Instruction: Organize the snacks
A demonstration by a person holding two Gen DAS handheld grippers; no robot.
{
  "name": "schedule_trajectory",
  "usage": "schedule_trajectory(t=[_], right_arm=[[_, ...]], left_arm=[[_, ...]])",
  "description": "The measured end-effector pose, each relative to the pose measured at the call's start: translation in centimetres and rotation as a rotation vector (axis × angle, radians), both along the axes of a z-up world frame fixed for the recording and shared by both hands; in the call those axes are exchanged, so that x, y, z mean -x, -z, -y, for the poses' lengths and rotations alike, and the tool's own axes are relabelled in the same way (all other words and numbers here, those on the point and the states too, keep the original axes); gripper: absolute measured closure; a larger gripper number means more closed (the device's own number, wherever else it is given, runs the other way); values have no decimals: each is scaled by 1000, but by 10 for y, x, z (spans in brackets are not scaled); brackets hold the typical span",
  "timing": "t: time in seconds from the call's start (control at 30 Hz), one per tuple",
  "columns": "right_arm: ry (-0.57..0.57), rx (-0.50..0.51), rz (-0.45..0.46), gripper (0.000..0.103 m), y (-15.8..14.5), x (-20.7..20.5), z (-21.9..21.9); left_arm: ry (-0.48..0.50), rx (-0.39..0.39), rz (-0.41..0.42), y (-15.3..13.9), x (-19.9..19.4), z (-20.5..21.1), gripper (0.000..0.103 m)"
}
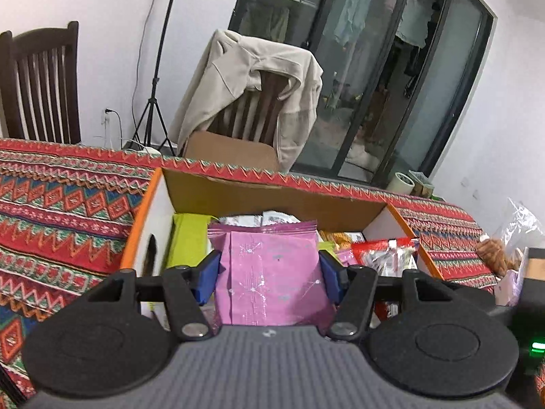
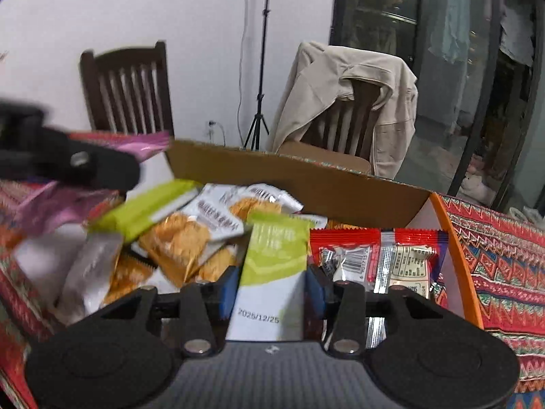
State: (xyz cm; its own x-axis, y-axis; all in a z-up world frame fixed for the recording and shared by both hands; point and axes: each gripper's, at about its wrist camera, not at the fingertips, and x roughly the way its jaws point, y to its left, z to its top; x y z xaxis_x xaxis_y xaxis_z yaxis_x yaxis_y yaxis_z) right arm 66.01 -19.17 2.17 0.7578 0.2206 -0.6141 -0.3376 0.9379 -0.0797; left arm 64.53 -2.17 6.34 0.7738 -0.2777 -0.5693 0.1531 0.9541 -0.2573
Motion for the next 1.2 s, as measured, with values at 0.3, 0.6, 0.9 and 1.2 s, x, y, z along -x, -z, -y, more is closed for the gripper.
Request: schedule_trajectory(t=[0.3,0.6,0.9,1.2], right_arm=[[-1,-24,91,38,-57,35,47],[35,-36,107,32,-73,49,79],[15,-70,122,32,-101,72,85],[3,-128,174,15,-154,129,93]], left_arm=[[44,54,-73,14,-12,30,42],[46,14,-75,14,-6,40,20],[48,-109,19,-36,42,16,20],[-29,-179,206,-100,134,-13,11]])
